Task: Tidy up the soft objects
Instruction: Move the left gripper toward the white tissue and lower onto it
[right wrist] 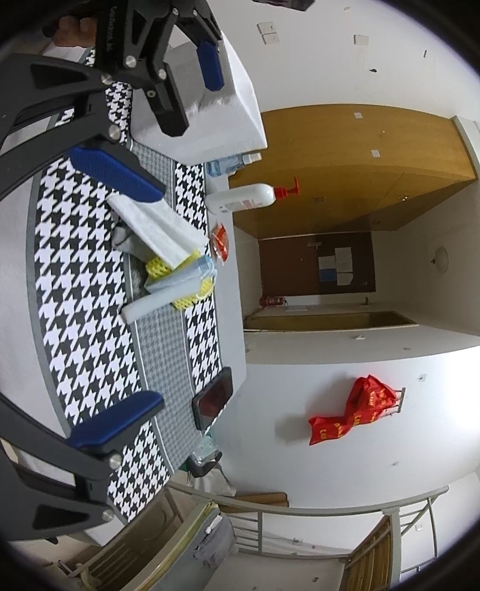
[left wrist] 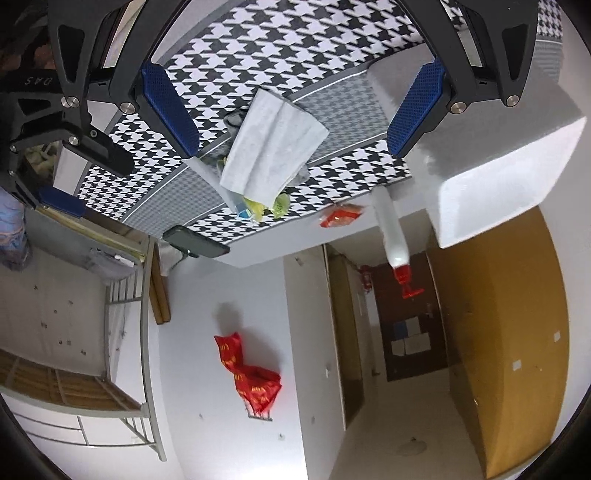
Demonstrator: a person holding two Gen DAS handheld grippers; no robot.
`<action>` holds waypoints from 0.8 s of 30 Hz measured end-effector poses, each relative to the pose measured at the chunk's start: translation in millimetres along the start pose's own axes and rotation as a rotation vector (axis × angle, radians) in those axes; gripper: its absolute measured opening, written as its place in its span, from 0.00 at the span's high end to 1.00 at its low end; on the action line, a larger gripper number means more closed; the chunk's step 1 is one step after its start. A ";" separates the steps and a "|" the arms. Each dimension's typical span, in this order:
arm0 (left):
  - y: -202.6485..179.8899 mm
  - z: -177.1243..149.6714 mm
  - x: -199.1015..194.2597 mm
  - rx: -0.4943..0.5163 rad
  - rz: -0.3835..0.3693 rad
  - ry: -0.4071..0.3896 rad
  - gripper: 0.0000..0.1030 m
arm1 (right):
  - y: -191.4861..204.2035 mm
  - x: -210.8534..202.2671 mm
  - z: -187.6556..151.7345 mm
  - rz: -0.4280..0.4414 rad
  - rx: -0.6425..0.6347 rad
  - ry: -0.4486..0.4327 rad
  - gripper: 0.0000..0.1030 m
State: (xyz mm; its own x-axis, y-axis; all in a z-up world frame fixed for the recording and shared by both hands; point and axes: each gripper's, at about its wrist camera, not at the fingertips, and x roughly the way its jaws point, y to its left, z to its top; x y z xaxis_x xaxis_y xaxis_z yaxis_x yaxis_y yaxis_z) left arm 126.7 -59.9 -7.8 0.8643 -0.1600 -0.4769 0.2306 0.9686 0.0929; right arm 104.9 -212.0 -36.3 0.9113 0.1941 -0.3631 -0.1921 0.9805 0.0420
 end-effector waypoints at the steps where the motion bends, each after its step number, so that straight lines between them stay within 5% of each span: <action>1: -0.6 0.4 4.4 0.004 -0.004 0.007 0.01 | -2.4 3.5 -0.1 -0.004 0.002 0.008 0.00; 24: -12.6 7.7 90.9 0.051 -0.046 0.122 0.01 | -32.3 54.5 3.6 -0.028 0.000 0.097 0.00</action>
State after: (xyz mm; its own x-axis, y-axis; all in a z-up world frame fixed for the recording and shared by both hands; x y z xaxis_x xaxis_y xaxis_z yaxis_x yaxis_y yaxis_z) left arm 205.7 -88.1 -45.6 0.7922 -0.1772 -0.5839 0.2942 0.9493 0.1111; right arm 162.1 -232.9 -54.1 0.8767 0.1624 -0.4527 -0.1669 0.9855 0.0304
